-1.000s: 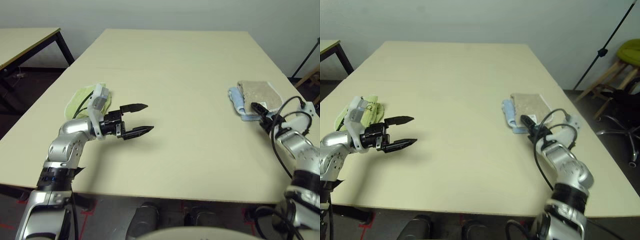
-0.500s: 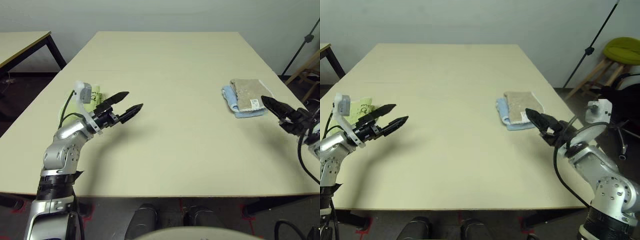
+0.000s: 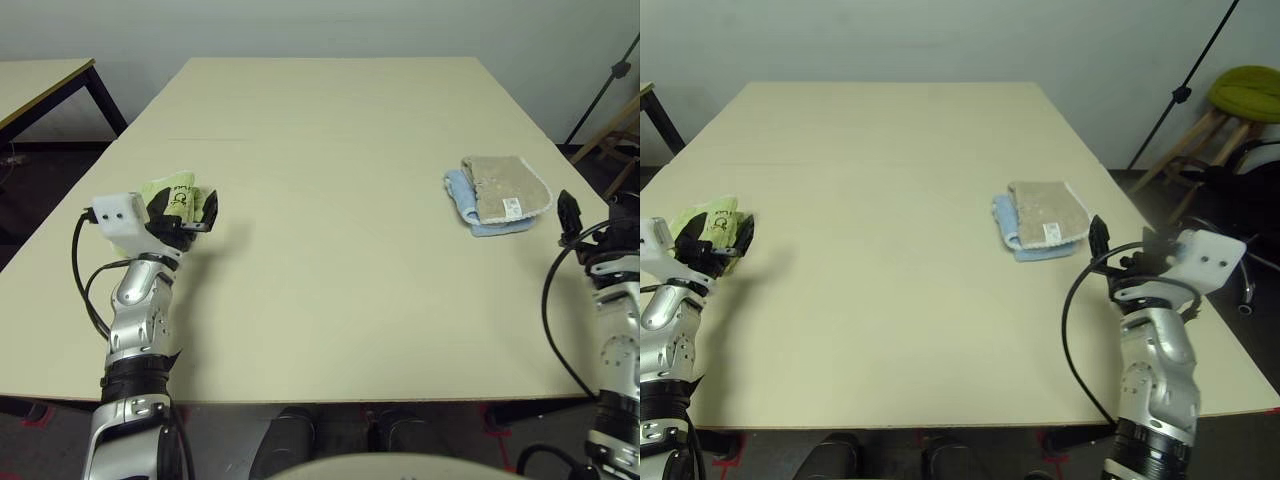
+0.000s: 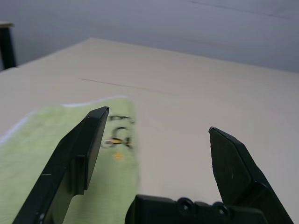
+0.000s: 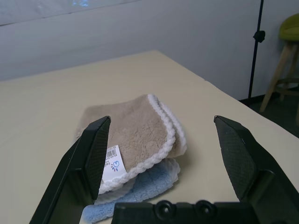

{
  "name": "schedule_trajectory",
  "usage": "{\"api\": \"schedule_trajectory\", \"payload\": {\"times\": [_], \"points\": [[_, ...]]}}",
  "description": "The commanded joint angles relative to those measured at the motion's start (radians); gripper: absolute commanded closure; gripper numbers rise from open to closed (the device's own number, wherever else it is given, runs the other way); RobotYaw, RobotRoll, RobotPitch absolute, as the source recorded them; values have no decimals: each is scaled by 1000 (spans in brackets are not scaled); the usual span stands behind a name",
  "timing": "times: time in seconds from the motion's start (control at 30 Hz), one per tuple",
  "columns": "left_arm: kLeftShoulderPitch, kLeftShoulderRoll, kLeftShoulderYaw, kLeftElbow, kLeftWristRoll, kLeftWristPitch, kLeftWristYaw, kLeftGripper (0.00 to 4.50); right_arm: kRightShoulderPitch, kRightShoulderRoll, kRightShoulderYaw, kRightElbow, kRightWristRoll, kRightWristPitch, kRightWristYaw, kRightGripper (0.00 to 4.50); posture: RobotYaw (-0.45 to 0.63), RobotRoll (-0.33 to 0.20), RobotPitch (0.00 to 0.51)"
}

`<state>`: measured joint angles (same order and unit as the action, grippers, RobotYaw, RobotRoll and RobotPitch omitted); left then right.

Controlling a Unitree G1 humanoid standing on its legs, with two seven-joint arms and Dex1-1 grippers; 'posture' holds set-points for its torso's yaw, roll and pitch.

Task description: Fold the towel and set it aside.

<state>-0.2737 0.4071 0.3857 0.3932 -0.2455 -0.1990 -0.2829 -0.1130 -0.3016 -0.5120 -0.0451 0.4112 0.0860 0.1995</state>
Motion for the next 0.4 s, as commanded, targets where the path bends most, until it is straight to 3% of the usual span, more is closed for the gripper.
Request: {"api": "schedule_trajectory", "payload": {"times": [0.03,0.4], "points": [[-17,13,5,25,25,-49,25,0,-10,20,30,46,-29,-41,-10,78,65,0,77],[30,3,-39,-62,136,-82,137,0,9,68,44,57,-27,-66,-38,78,59,0,77]]}}
